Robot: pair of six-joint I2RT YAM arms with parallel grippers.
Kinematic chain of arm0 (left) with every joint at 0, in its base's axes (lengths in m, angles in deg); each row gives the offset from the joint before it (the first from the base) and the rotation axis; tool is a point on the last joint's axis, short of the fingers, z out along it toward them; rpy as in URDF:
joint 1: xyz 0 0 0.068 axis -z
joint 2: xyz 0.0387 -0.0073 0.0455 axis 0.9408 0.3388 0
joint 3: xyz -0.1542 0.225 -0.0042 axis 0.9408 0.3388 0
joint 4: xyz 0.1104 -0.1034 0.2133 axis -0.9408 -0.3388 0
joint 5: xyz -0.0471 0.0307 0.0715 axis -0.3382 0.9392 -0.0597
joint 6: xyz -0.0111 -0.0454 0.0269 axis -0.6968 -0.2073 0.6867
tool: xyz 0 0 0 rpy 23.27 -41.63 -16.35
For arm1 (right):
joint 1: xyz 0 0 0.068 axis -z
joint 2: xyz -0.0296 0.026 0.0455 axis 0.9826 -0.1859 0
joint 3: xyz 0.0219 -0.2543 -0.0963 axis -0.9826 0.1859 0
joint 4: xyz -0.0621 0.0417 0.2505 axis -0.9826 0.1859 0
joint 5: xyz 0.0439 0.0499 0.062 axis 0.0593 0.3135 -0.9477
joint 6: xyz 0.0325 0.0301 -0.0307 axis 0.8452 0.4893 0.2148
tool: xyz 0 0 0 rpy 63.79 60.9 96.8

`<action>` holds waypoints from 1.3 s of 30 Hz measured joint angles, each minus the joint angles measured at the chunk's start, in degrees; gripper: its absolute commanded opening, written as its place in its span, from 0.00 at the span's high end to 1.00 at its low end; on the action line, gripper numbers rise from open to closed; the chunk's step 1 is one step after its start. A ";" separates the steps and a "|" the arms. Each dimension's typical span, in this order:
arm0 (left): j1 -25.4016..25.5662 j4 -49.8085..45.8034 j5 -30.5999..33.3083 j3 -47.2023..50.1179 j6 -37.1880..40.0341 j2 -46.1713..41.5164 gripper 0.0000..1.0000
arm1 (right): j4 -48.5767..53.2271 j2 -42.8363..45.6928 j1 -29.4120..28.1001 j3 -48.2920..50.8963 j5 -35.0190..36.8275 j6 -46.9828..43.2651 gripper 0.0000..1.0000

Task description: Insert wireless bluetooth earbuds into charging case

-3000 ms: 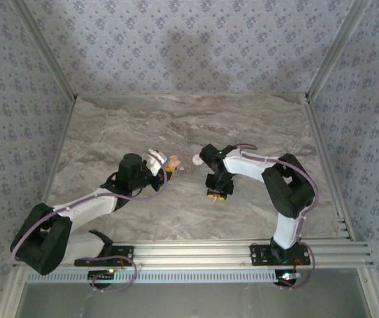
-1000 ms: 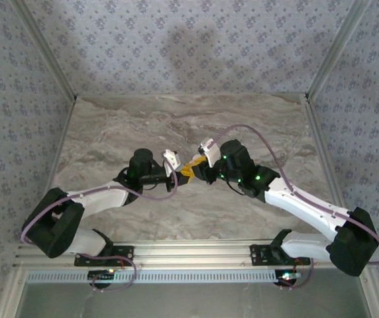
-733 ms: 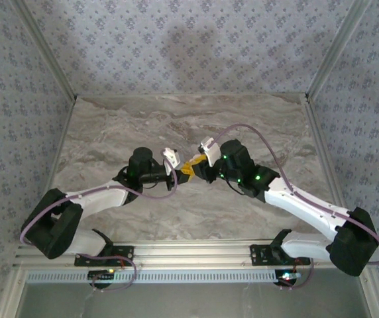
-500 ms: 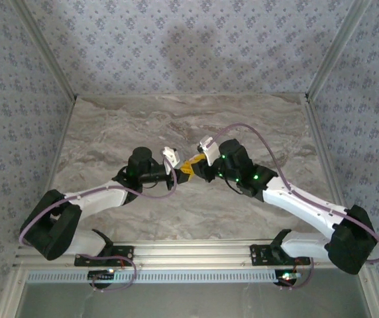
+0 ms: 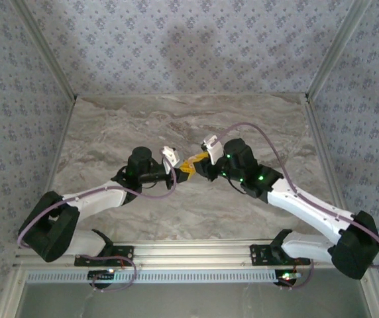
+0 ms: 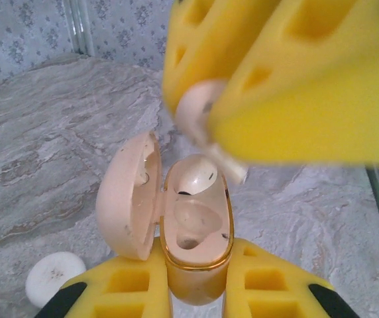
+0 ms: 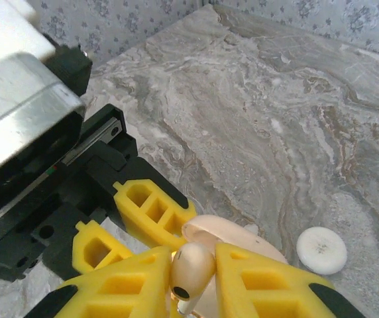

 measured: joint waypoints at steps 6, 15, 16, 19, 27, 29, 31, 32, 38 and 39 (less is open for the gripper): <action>0.00 -1.16 4.81 2.27 2.64 -0.57 0.89 | 4.24 1.33 6.12 0.35 -6.12 3.82 0.75; 0.00 -4.15 9.88 6.54 5.20 -2.84 0.89 | 9.94 -6.47 10.95 3.39 -10.88 8.52 0.75; 0.00 -4.39 10.38 6.84 5.44 -3.39 0.89 | 10.58 -7.89 11.10 3.45 -10.93 8.85 0.75; 0.00 -5.11 11.63 7.37 5.88 -5.14 0.89 | 12.48 -12.17 11.32 3.43 -11.06 9.57 0.75; 0.00 -6.25 13.55 7.87 6.32 -7.17 0.89 | 20.46 -22.67 11.69 0.96 -10.10 11.47 0.73; 0.00 -6.67 13.99 7.93 6.49 -7.58 0.89 | 22.14 -24.39 11.69 -0.11 -9.49 11.89 0.73; 0.00 -6.88 14.14 8.07 6.69 -8.00 0.89 | 23.56 -26.12 11.69 -1.22 -8.81 12.09 0.73; 0.00 -6.97 14.16 8.09 6.71 -8.13 0.89 | 24.24 -26.75 11.67 -1.66 -8.39 12.11 0.72; 0.00 -7.58 14.49 8.20 7.10 -8.90 0.89 | 28.89 -30.84 10.86 -5.01 -5.33 12.22 0.70; 0.00 -7.61 14.56 8.20 7.13 -8.94 0.89 | 29.62 -31.26 10.60 -5.53 -4.83 12.15 0.68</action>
